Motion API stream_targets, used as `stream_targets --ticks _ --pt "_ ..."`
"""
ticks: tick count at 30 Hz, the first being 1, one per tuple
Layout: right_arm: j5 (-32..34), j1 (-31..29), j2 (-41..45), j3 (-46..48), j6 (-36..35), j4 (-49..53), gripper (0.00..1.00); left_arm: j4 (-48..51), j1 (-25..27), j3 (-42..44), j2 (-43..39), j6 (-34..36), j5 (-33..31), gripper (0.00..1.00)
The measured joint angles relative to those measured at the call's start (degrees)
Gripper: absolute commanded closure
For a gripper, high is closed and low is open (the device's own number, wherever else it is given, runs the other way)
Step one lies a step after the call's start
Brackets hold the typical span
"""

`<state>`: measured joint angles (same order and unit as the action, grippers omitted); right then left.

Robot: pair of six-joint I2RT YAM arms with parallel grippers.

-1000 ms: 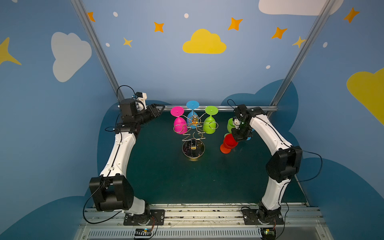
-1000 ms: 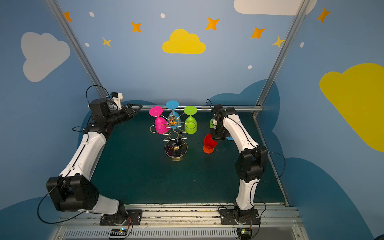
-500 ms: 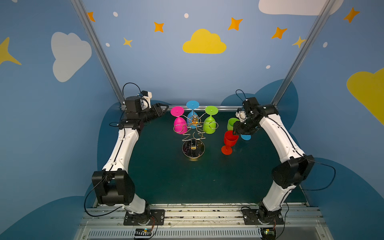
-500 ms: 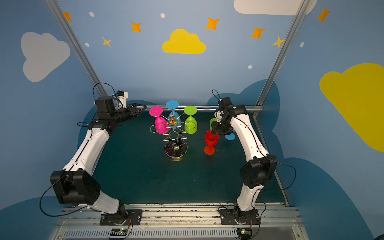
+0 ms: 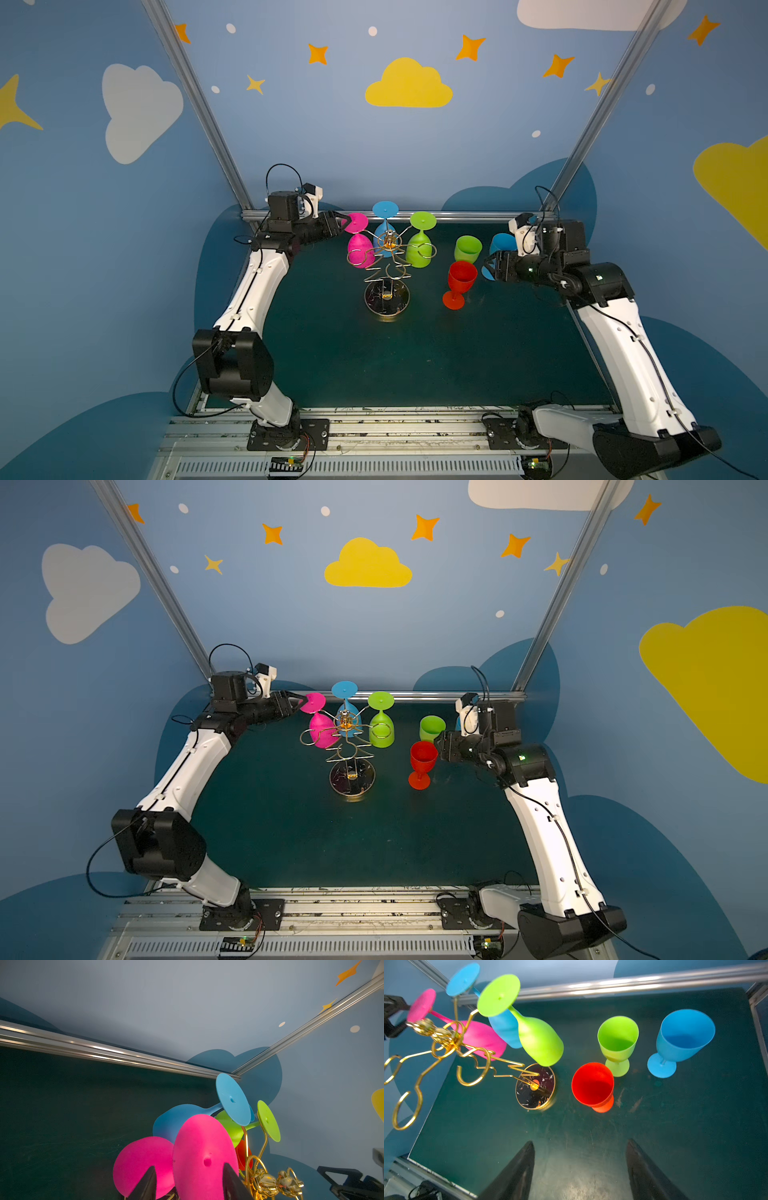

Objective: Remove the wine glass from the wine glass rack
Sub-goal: 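Raise the open right gripper up away from the red glass, then move the left gripper to the magenta glass base on the rack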

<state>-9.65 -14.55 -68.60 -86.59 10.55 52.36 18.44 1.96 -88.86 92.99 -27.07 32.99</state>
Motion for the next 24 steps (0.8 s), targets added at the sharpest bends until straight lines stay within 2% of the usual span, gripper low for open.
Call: stream_targets --ticks 12,24 --pt "-0.85 0.11 1.7 -0.09 1.05 -0.9 0.31 0.33 0.09 -0.61 1.16 -0.42 1.18 0.81" --pt "-0.94 0.28 2.47 -0.09 1.07 -1.01 0.31 -3.74 -0.63 -0.61 1.16 -4.35 4.42 0.93"
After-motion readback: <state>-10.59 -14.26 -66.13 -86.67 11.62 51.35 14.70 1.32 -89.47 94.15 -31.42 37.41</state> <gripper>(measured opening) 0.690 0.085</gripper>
